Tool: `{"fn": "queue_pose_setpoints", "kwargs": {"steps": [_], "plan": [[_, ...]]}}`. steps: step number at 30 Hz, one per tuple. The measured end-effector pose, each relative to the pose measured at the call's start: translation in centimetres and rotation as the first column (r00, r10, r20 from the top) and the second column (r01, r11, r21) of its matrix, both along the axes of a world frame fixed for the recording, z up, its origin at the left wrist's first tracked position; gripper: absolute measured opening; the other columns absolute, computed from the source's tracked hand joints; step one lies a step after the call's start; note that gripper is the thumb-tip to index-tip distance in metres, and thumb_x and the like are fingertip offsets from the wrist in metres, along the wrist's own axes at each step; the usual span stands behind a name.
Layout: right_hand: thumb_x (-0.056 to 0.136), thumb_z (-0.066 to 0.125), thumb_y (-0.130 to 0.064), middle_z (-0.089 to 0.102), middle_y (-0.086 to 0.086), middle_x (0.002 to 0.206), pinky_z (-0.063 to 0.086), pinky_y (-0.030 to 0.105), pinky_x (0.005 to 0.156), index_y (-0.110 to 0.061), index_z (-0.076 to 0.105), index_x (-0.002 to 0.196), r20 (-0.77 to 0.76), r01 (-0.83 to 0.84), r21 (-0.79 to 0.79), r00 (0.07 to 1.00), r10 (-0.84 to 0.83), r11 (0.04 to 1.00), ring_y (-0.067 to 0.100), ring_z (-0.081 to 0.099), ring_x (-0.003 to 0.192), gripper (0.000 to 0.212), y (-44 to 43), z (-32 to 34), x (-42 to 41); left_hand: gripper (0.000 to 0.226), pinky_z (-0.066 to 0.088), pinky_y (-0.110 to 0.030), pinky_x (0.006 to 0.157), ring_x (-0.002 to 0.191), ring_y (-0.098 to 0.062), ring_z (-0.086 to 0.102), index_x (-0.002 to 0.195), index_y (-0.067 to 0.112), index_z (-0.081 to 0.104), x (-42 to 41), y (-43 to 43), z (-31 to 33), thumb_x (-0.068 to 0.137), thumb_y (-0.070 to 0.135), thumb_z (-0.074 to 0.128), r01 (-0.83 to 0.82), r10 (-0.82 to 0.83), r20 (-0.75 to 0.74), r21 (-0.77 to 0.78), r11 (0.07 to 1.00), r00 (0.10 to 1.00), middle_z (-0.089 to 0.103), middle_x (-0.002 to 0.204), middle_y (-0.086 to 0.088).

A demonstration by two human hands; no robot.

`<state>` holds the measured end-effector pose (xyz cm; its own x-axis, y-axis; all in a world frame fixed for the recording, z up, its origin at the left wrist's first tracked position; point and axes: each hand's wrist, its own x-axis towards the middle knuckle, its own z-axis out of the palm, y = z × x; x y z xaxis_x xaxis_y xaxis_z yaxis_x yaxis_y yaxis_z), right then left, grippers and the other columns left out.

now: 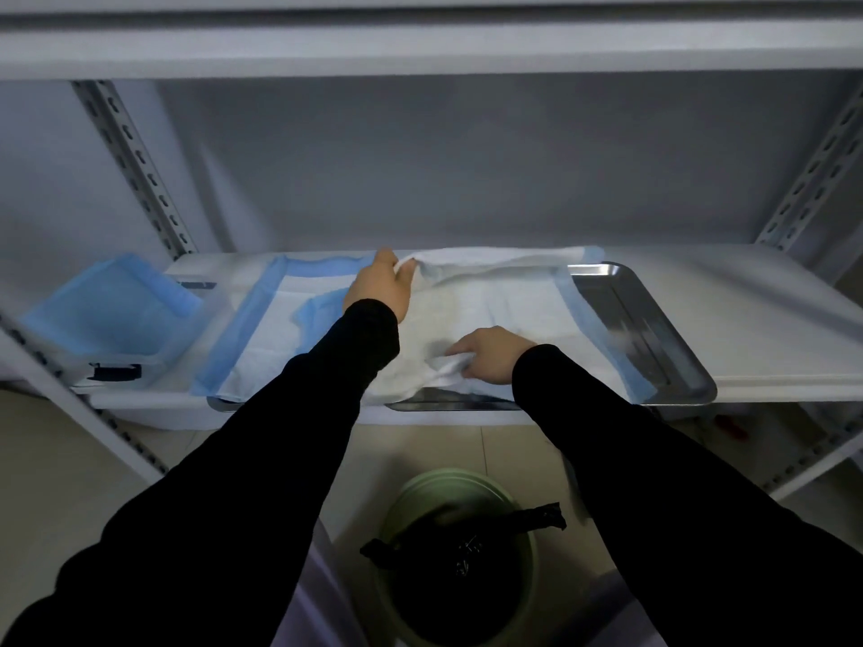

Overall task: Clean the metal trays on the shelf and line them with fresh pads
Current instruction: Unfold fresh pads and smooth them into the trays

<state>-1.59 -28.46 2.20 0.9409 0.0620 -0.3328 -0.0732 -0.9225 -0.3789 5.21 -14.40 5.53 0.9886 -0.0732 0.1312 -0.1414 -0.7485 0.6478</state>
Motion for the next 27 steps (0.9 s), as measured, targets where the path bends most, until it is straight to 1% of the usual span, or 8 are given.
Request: {"fn": "queue_pose_setpoints", "kwargs": {"steps": [3, 10, 13, 15, 17, 20, 23, 27], "plan": [[0.085, 0.040, 0.000, 0.054, -0.003, 0.135, 0.040, 0.036, 0.106, -0.029, 0.060, 0.123, 0.102, 0.049, -0.095, 0.994, -0.039, 0.994, 0.022, 0.050, 0.124, 0.051, -0.2, 0.8, -0.3, 0.035, 0.040, -0.032, 0.080, 0.098, -0.030, 0.054, 0.124, 0.006, 0.044, 0.1, -0.1, 0.8, 0.100, 0.032, 0.037, -0.034, 0.014, -0.075, -0.282, 0.959, 0.997, 0.053, 0.109, -0.014], [0.087, 0.043, -0.005, 0.059, 0.004, 0.123, 0.028, 0.038, 0.110, -0.021, 0.065, 0.114, 0.379, 0.253, -0.358, 0.919, -0.107, 0.899, 0.024, 0.048, 0.121, 0.038, -0.8, 1.7, -0.2, 0.042, 0.046, -0.023, 0.050, 0.061, -0.014, 0.046, 0.137, 0.027, 0.034, 0.0, 0.1, 1.8, 0.100, 0.008, 0.028, -0.016, -0.117, -0.182, -0.601, 0.799, 0.976, 0.048, 0.082, -0.003], [0.088, 0.041, -0.005, 0.057, 0.005, 0.122, 0.026, 0.044, 0.109, -0.020, 0.064, 0.115, 0.434, 0.348, -0.393, 0.886, -0.162, 0.851, 0.025, 0.045, 0.123, 0.039, -1.1, 1.8, -0.4, 0.045, 0.042, -0.013, 0.038, 0.061, -0.013, 0.047, 0.128, 0.021, 0.047, -0.6, 0.1, 2.2, 0.098, 0.000, 0.021, 0.025, -0.162, -0.151, -0.653, 0.757, 0.975, 0.050, 0.097, -0.007], [0.089, 0.041, -0.007, 0.055, 0.006, 0.124, 0.029, 0.045, 0.107, -0.019, 0.061, 0.120, 0.423, 0.384, -0.386, 0.882, -0.209, 0.839, 0.026, 0.043, 0.123, 0.038, -1.3, 1.8, -0.5, 0.038, 0.046, -0.011, 0.046, 0.071, -0.013, 0.052, 0.117, 0.016, 0.055, -0.8, 0.2, 2.3, 0.097, 0.000, 0.027, 0.032, -0.186, -0.150, -0.689, 0.724, 0.971, 0.048, 0.113, -0.009], [0.091, 0.040, -0.010, 0.054, 0.007, 0.124, 0.033, 0.044, 0.103, -0.016, 0.057, 0.123, 0.408, 0.416, -0.371, 0.876, -0.256, 0.830, 0.026, 0.044, 0.122, 0.037, -1.4, 1.8, -0.7, 0.027, 0.052, -0.018, 0.069, 0.087, -0.017, 0.056, 0.114, 0.020, 0.055, -0.7, 0.5, 2.3, 0.094, 0.005, 0.044, 0.009, -0.196, -0.173, -0.728, 0.685, 0.965, 0.048, 0.127, -0.009], [0.093, 0.038, -0.010, 0.054, 0.008, 0.125, 0.034, 0.042, 0.101, -0.011, 0.055, 0.123, 0.370, 0.453, -0.353, 0.871, -0.323, 0.819, 0.027, 0.045, 0.122, 0.034, -1.4, 1.7, -0.9, 0.054, 0.042, -0.031, 0.098, 0.111, -0.022, 0.052, 0.139, 0.021, 0.037, -0.4, 1.2, 2.2, 0.090, 0.004, 0.054, -0.026, -0.182, -0.183, -0.772, 0.635, 0.966, 0.044, 0.136, -0.011], [0.093, 0.036, -0.012, 0.052, 0.008, 0.130, 0.032, 0.043, 0.104, -0.010, 0.052, 0.125, 0.316, 0.464, -0.354, 0.876, -0.364, 0.812, 0.027, 0.042, 0.125, 0.036, -1.5, 1.6, -1.2, 0.075, 0.037, -0.025, 0.097, 0.136, -0.022, 0.035, 0.150, 0.021, 0.017, -0.1, 1.6, 2.1, 0.089, -0.005, 0.052, -0.005, -0.110, -0.131, -0.666, 0.746, 0.985, 0.026, 0.152, -0.010], [0.093, 0.036, -0.014, 0.054, 0.007, 0.130, 0.024, 0.049, 0.112, -0.011, 0.054, 0.123, 0.278, 0.455, -0.384, 0.887, -0.370, 0.803, 0.028, 0.040, 0.129, 0.036, -1.4, 1.5, -1.2, 0.058, 0.043, -0.030, 0.099, 0.123, -0.026, 0.050, 0.142, 0.023, 0.038, 0.8, 2.7, 1.6, 0.089, 0.010, 0.057, -0.149, 0.136, -0.065, -0.280, 0.949, 0.989, 0.031, 0.149, -0.009]]}}
